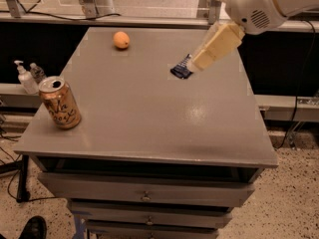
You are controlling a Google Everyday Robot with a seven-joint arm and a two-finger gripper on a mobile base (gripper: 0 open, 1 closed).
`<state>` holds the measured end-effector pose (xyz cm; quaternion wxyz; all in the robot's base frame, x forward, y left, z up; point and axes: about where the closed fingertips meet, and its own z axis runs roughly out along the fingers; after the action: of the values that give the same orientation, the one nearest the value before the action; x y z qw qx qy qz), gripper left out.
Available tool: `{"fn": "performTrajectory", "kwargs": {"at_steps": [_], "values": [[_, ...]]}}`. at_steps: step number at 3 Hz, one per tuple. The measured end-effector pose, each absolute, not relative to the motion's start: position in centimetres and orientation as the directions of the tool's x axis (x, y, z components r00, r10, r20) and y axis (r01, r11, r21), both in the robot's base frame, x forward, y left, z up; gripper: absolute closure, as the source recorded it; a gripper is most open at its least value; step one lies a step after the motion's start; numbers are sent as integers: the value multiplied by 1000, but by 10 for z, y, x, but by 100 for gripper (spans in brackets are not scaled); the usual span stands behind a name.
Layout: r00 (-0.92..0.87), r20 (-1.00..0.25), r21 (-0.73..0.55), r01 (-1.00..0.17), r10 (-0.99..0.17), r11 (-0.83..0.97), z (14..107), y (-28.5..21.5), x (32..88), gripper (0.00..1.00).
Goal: Move orange near rxbar blueberry
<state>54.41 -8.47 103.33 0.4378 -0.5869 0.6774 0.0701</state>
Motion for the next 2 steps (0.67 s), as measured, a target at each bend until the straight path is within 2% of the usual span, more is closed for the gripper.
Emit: {"fn": "performTrajectory", "kwargs": {"at_steps": [2], "values": [[88, -697, -427, -848, -711, 314, 1031, -78, 553, 0]]}}
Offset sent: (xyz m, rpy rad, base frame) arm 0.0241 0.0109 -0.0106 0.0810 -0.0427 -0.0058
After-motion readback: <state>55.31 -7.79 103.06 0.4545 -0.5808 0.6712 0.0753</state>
